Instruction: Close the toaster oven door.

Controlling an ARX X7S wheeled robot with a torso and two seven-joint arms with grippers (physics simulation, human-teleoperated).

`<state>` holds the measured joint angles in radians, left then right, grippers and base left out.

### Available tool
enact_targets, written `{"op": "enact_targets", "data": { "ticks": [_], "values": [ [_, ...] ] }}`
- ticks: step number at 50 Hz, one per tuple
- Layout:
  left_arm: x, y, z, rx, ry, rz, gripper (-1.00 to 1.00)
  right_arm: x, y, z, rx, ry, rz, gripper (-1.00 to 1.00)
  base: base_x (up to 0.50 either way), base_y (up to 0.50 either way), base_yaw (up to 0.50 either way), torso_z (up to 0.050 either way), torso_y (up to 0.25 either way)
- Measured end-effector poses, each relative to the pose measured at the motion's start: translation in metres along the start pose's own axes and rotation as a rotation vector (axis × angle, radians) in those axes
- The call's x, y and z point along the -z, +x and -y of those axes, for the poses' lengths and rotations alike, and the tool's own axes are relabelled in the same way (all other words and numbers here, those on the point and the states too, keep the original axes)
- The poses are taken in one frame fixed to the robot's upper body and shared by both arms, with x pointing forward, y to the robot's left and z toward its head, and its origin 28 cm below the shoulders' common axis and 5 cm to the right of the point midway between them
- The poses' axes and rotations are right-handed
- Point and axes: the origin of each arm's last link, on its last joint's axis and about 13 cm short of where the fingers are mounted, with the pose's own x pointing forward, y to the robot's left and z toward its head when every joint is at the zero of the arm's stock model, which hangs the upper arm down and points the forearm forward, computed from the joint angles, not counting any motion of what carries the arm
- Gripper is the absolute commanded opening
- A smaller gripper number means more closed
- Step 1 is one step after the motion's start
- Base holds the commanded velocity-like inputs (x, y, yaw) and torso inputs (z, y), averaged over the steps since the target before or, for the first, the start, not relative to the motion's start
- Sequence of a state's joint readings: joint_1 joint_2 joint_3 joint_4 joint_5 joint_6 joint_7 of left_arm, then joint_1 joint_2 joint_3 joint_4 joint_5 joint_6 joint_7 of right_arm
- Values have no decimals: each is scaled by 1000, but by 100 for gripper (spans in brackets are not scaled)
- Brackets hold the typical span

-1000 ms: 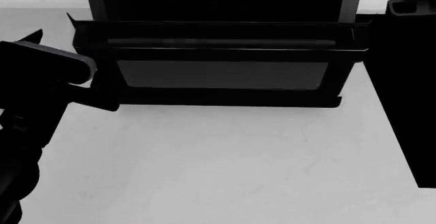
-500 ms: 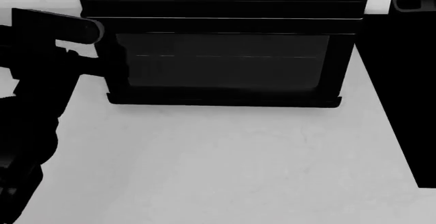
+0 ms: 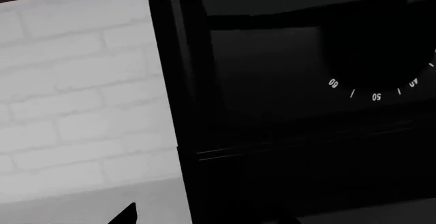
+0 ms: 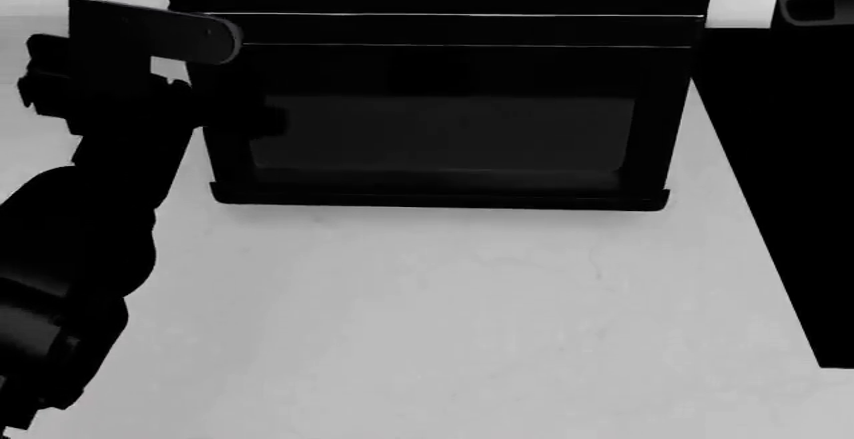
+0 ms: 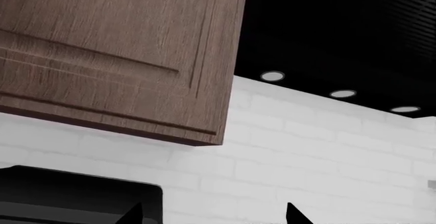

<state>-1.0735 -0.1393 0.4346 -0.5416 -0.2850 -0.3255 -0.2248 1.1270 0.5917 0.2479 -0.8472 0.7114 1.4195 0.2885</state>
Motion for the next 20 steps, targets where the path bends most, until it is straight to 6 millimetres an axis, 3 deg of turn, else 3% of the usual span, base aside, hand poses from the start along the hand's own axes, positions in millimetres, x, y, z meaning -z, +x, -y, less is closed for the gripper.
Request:
{"op": "enact_targets", "data": {
  "ticks": [20],
  "values": [
    [11, 1, 33, -83, 5, 71, 100, 1, 0, 2, 6, 0, -7, 100, 63, -9, -30, 6, 0]
  ]
}}
